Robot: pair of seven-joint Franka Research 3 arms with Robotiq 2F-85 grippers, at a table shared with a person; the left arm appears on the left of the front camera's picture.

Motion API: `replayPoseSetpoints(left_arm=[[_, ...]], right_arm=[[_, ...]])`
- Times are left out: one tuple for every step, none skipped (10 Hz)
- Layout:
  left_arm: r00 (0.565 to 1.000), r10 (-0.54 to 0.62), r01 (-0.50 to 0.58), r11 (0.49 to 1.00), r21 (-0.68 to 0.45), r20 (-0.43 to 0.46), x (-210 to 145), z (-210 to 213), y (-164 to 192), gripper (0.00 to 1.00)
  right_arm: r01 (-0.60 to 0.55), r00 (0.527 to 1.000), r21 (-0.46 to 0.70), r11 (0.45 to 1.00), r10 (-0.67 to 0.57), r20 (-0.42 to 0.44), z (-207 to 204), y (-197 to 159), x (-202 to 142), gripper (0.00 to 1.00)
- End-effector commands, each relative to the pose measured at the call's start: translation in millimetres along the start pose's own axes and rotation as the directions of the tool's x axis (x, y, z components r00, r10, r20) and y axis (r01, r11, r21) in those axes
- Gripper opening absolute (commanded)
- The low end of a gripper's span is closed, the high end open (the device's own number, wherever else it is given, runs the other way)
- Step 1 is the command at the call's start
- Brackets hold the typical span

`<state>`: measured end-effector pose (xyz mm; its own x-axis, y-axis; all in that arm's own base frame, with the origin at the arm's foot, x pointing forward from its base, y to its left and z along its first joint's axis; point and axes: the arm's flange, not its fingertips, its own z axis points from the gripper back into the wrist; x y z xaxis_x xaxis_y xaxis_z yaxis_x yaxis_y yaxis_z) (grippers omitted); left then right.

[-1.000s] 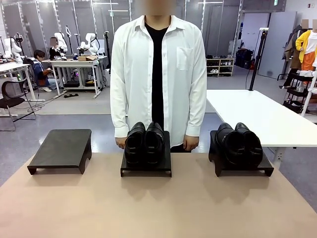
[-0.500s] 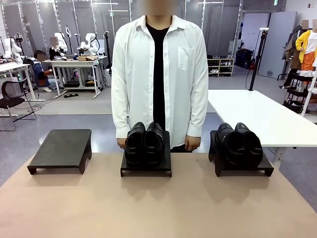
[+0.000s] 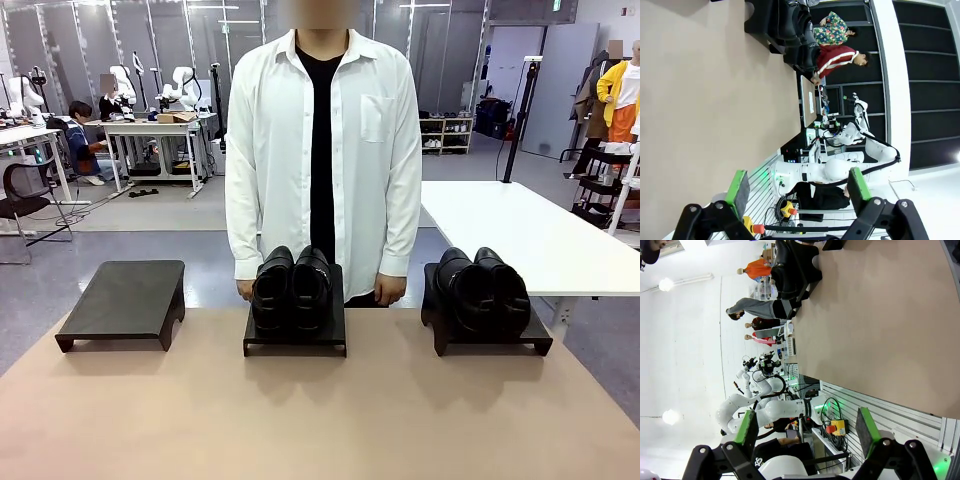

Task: Place the shoes on the stand as instructed by the person.
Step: Pick up another pair of Shoes and place it on the Shoes Stand indicated by the person.

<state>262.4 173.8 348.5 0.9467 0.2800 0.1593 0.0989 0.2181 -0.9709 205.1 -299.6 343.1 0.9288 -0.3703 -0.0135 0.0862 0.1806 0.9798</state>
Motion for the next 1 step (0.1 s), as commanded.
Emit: replayPoseSetpoints(left_arm=[[1.000,-0.003,0.003,1.000,-0.008,-0.001,-0.3,0.1,0.0,1.00]], right_arm=[[0.006,1.000,-0.005,1.000,-0.006,-0.006,-1.3,2.3,-4.4,1.00]])
